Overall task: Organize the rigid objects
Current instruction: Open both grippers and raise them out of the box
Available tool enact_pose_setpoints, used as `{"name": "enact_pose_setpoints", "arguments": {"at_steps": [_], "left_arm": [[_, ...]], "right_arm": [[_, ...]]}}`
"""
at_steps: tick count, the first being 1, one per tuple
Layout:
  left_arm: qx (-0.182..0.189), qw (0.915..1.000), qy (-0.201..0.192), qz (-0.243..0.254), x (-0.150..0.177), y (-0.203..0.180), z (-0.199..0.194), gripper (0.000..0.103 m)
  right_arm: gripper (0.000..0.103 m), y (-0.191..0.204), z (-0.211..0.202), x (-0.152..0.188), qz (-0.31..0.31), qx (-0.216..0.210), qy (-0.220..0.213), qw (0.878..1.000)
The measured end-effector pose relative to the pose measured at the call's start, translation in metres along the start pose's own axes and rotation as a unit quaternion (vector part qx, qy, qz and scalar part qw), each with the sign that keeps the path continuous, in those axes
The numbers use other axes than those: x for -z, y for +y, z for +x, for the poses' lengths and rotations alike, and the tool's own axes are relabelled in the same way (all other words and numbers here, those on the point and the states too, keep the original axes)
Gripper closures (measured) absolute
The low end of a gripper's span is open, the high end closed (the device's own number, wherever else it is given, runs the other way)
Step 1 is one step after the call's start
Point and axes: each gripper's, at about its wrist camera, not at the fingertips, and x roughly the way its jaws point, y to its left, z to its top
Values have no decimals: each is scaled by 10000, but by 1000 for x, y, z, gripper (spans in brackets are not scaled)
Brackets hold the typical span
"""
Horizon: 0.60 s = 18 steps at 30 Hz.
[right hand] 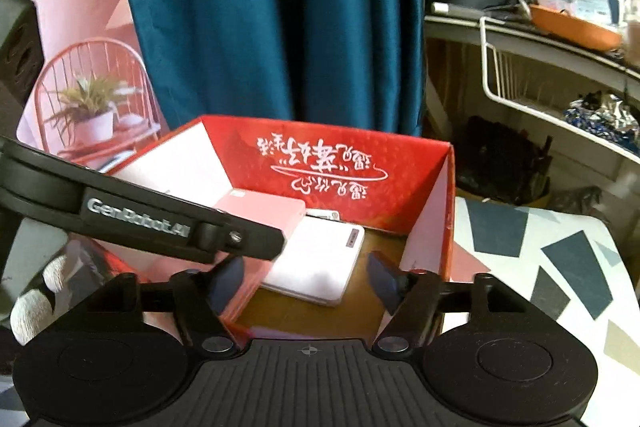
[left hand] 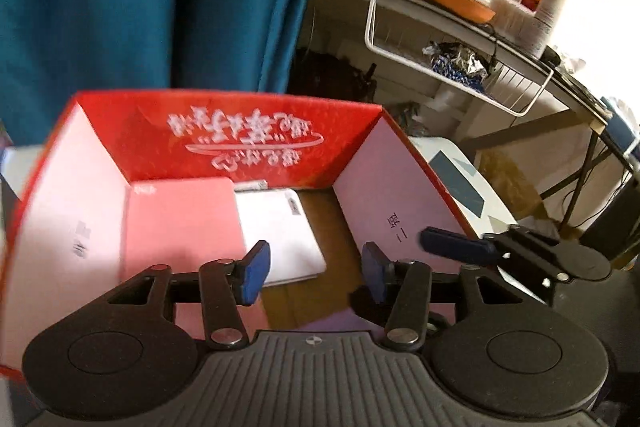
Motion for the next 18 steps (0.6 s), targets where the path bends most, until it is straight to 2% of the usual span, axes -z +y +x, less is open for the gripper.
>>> {"name": "enact_pose_setpoints", "arguments": {"at_steps": [1,2,3,4,9,15,18], "left_arm": [[-58,9999,-103,80,2,0,-8,36],[-123,9996,-207,139,5,1,-16,22],[-218,9991,-300,192,8,2,-25,7],[-326,9985,-388,229,11,3,-34,2],[-582,9964,-594,157,24,17,-70,0],[-902,9922,-851,115,57,34,-122,0],[-1031,9888,-1067,145,77,35,-149,0]], "right_arm": [[26,1,-5,2,22,5,-48,10000],[22,3,-10,4,42,-1,-99,9999],[12,5,-16,6,65,-9,-169,9998],[4,7,-22,7,84,-14,-235,9997],[0,22,-47,11,123,32,-411,9991],[0,43,-87,25,298,203,-951,9948],[0,54,-102,36,385,293,-1046,9933]]}}
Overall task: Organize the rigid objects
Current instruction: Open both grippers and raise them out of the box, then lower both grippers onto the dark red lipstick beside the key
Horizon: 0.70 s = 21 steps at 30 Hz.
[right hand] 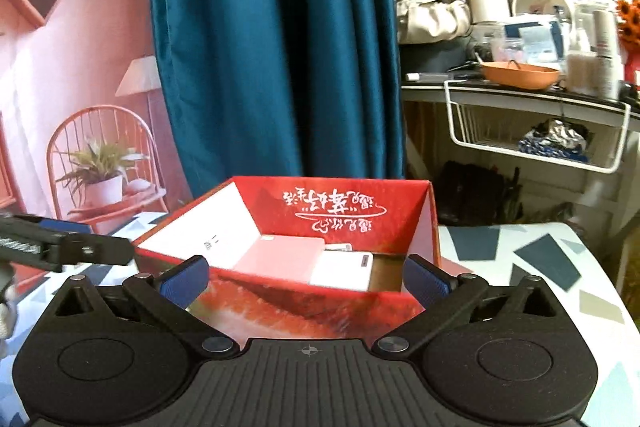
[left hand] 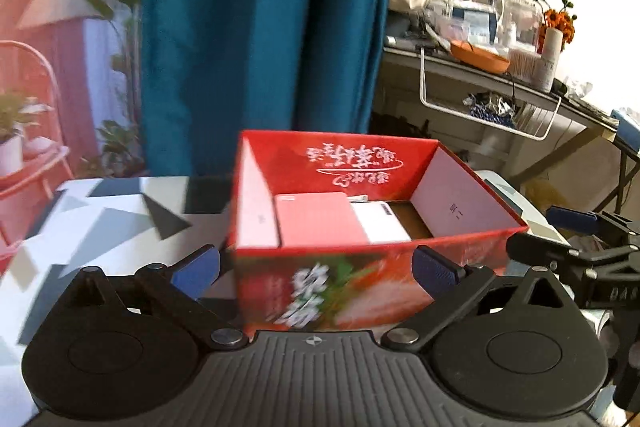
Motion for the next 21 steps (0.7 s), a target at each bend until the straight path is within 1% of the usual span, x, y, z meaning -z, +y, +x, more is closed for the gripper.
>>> {"name": "enact_pose_setpoints", "arguments": {"at_steps": [5,10,12,14,16,19,21], "left_arm": [[-210,9993,-262,-179,26,5,-43,0],[-290,9982,-404,-323,49,-2,-70,0],[-305,9979,-475,-311,57,-6,-73,0],[-299,9984,-397,-255,69,-7,-72,0],[-269,9989,-199,-334,73,-4,-62,0],[-231,9981,-76,-568,79,4,-54,0],[-249,9984,-27,-505,89,5,-52,0]], "right_arm": [[0,13,-32,18,196,-24,-167,9997],[0,26,-59,40,117,276,-157,9994],[0,28,-65,51,98,328,-140,9993],[0,30,-67,61,-2,398,-91,9992],[0,32,-61,70,-59,564,119,9983],[0,29,-49,83,85,701,419,9966],[0,26,-41,93,199,667,553,9960]]}}
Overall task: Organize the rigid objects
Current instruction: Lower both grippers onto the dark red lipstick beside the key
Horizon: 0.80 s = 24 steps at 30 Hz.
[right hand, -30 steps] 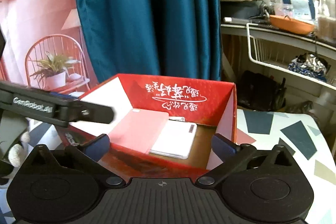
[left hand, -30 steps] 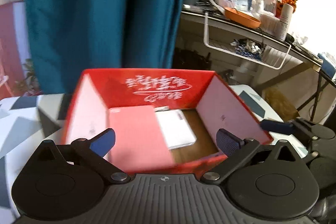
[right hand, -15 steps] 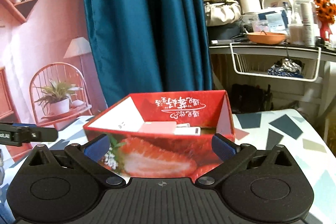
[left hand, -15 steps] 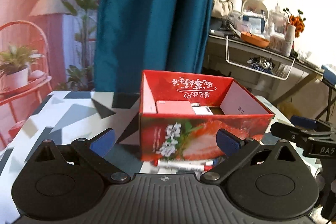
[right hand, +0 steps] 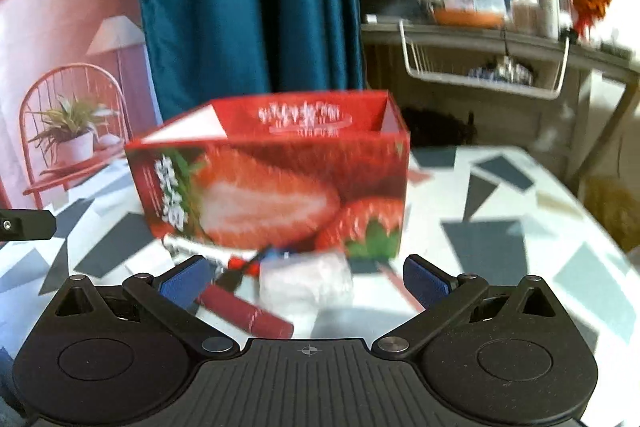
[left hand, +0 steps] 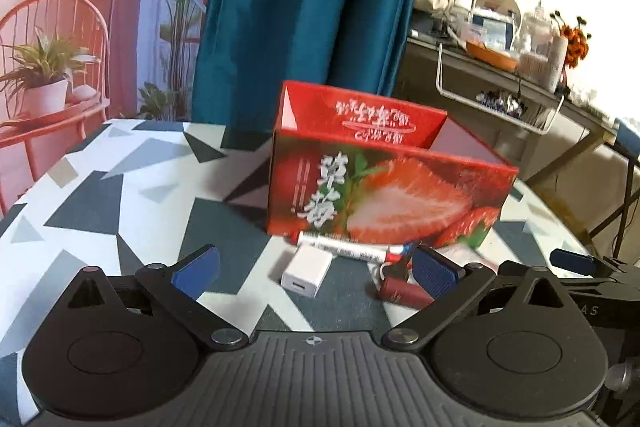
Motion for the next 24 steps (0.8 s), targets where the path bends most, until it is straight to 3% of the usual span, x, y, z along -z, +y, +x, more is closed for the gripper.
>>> {"name": "enact_pose_setpoints", "arguments": {"at_steps": [5,7,14,16,24], "left_arm": [[-55,9994,335,89,14,-1,18,0],[-48,9990,444,62,17,0,26,0],[-118,9970,761,20,25,-6,46,1],[-122,9971,745,129,25,-10,50,2],[84,9956,901,225,21,-29,79,16]], "right_arm": [[1,2,22,21,-12,-88,371,9993],[12,2,29,25,24,-163,534,9984],[24,5,43,33,-137,-465,725,9962],[35,5,47,36,-119,-553,821,9950],[48,5,50,41,-174,-610,756,9951]]}}
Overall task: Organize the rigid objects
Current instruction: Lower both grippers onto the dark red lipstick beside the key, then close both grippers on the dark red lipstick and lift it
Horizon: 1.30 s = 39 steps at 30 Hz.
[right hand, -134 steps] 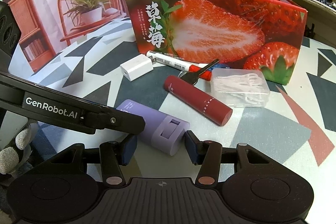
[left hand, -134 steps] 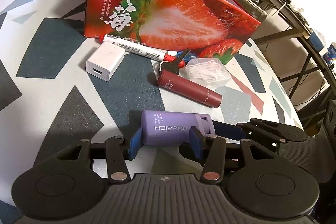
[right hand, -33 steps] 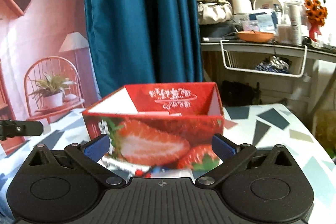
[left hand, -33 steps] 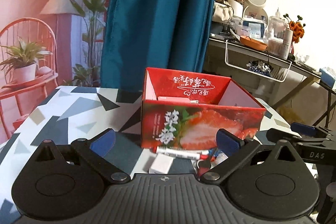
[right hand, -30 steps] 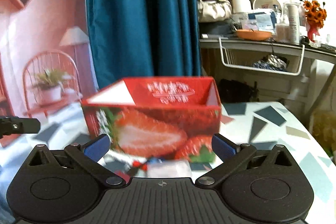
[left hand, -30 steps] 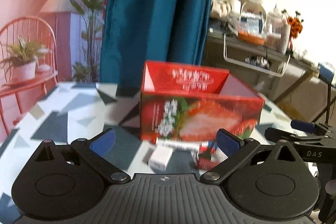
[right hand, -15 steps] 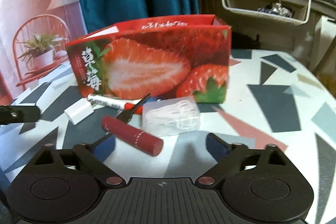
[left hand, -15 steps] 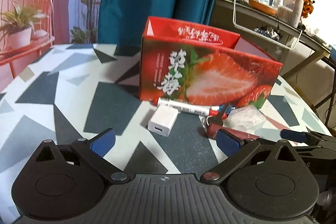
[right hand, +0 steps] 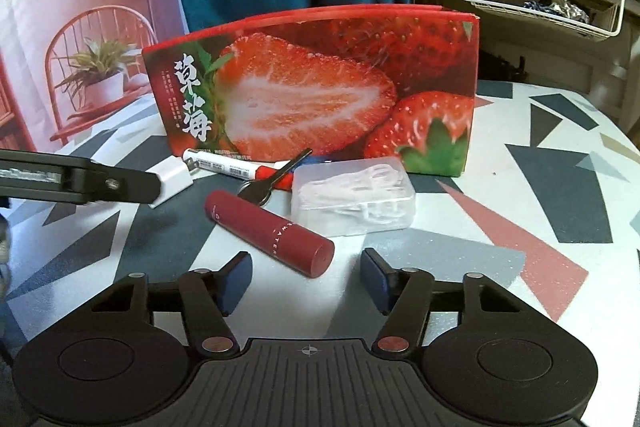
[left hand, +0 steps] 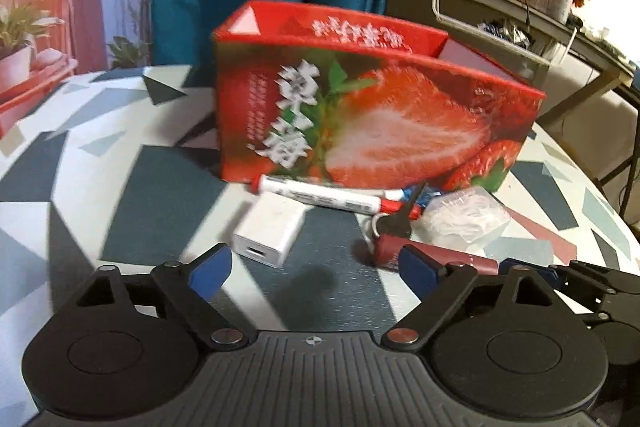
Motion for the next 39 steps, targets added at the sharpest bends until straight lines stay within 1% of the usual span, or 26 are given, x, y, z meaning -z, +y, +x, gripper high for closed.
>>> {"name": "enact_pose_setpoints", "arguments": {"at_steps": [1,3,5,8,12,16,17,19,21,26,33,36,38,39], "left_arm": [[39,10000,83,32,0,-4,5,18],[129,9996,223,93,0,-10,15,30],[231,9993,266,140,-2,-16,23,34],[434,9986,251,143,-5,-21,32,44],[646,9976,214,124,-7,-26,36,44],[752,9968,198,182,-8,-32,40,47],[826,9962,213,156,-9,-33,41,50],[1021,9943,284,131,-9,-34,43,50],[1006,9944,287,166,-8,-37,43,49],[1076,9934,403,42,-4,-34,39,51],[1070,9926,546,152,2,-36,31,51],[1149,9917,579,81,7,-35,27,51],[1256,9903,593,-72,9,-30,25,51],[1291,9897,606,-143,10,-28,25,53]], "right_arm": [[50,0,0,0,-18,4,-10,10000],[52,0,0,1,-54,-16,-26,10000],[53,1,1,1,-83,-31,-43,10000],[56,0,1,1,-81,-33,-62,9999],[63,7,1,3,-331,-9,-68,9994],[64,6,2,3,-336,-48,-74,9994],[65,6,2,3,-317,-54,-77,9995],[65,6,2,3,-316,-53,-78,9995],[65,5,2,2,-303,-58,-79,9995],[65,5,2,3,-284,-68,-82,9995],[65,9,2,3,-413,15,-54,9991],[63,9,2,2,-452,15,-28,9990],[63,11,2,2,-498,40,-19,9987],[63,11,2,2,-538,57,-18,9985]]}}
